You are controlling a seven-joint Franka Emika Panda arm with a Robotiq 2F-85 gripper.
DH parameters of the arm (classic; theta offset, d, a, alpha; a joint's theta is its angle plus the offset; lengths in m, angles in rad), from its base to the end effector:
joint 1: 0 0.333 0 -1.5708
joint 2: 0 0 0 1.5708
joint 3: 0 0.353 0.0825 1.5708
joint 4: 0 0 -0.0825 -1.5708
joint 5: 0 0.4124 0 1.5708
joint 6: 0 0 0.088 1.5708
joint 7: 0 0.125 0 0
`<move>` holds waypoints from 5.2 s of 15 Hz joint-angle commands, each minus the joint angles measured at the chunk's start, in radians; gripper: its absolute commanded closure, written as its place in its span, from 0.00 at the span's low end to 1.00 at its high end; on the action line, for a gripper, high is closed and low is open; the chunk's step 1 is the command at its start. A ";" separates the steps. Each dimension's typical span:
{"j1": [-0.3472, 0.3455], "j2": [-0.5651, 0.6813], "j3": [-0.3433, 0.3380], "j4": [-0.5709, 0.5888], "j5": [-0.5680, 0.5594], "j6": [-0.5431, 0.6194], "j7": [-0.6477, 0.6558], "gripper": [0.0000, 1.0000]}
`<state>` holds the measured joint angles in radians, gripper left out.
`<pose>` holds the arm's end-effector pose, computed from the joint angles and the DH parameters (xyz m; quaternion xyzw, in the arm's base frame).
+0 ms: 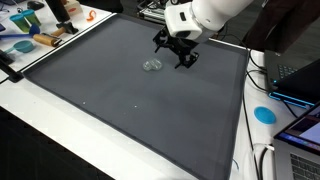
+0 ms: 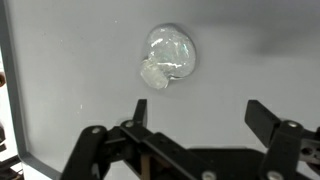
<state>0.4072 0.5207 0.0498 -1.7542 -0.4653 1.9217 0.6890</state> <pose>0.6106 0.2540 0.2528 0.9676 0.0030 -0.0415 0.2491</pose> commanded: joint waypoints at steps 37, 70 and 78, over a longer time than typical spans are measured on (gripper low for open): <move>-0.201 0.135 -0.019 0.226 0.306 -0.064 -0.238 0.00; -0.410 -0.401 -0.029 -0.236 0.642 0.149 -0.646 0.00; -0.393 -0.453 -0.027 -0.246 0.642 0.148 -0.636 0.00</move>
<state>0.0125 0.0677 0.0247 -2.0017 0.1765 2.0716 0.0527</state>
